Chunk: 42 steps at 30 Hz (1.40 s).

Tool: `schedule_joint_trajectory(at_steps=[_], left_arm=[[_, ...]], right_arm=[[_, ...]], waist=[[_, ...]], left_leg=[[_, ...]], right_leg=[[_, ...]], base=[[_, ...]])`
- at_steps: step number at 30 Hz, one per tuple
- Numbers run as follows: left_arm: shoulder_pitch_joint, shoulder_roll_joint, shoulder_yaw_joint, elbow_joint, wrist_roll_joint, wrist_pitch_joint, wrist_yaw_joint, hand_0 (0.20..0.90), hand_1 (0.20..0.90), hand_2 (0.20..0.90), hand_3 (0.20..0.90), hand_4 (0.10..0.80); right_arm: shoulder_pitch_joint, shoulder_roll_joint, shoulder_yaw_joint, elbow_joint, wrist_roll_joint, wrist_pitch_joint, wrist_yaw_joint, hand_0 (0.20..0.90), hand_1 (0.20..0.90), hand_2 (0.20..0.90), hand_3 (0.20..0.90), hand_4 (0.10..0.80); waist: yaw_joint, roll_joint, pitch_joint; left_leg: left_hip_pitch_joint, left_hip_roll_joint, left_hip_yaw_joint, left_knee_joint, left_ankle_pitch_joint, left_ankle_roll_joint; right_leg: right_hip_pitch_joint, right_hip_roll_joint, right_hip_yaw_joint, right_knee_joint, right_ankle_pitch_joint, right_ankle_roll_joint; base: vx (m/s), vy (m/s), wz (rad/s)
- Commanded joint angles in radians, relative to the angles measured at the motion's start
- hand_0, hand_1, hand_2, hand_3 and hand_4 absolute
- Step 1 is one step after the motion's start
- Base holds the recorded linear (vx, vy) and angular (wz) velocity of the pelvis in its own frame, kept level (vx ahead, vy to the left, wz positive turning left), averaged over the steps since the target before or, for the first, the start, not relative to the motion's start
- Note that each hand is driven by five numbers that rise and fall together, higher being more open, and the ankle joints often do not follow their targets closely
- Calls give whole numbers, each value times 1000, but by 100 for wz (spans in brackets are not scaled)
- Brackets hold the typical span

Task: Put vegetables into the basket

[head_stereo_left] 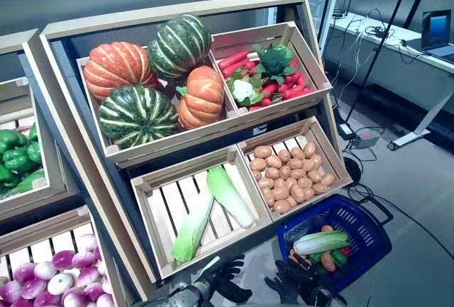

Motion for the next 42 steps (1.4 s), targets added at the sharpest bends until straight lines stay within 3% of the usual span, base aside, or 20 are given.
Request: schedule_joint_trajectory(at_steps=[1, 13, 26, 29, 38, 42], left_arm=[[-116, -26, 26, -4, 9, -36, -3, 900, 900, 900, 900, 800], [-121, -13, -15, -20, 21, -38, -99, 900, 900, 900, 900, 800], [-117, -2, -7, -68, -86, -127, -148, 900, 900, 900, 900, 800], [-115, 12, 16, -124, -138, -161, -161, 900, 900, 900, 900, 800], [-102, 125, 113, -533, -317, -214, -209, 900, 900, 900, 900, 800], [-100, 155, 184, -640, -312, -251, -104, 900, 900, 900, 900, 800]], right_arm=[[-87, 22, 16, -6, 25, -2, 22, 900, 900, 900, 900, 800], [-98, 19, 18, 11, 27, 37, 19, 900, 900, 900, 900, 800], [-99, 16, 15, 3, 21, 33, 30, 900, 900, 900, 900, 800], [-97, 8, 21, -25, 14, 29, 40, 900, 900, 900, 900, 800], [-68, -27, 10, -123, -26, 64, 15, 900, 900, 900, 900, 800], [-48, -25, 2, -141, -51, 59, 9, 900, 900, 900, 900, 800]], waist=[[1, -1, 55], [-8, 3, 57], [-20, 5, 60], [-20, 7, 64], [-1, 11, 78], [8, 10, 71]], left_leg=[[15, 1, -26, 8, -48, -2], [27, 5, -14, 8, -55, -1], [34, 11, 2, 8, -57, -4], [34, 12, 4, 8, -57, -6], [37, 10, -3, 8, -63, -5], [41, 9, -7, 8, -67, -3]], right_leg=[[12, 9, -16, 2, 29, -51], [14, 9, -14, 2, 30, -48], [9, 10, -3, 2, 36, -47], [8, 10, -2, 2, 36, -48], [12, 5, -15, 2, 35, -51], [19, 2, -19, 2, 32, -52]], base=[[0, 0, 0], [0, 0, 0], [5, 9, -6], [0, 5, -1], [-7, 4, 0], [10, 2, 0]])
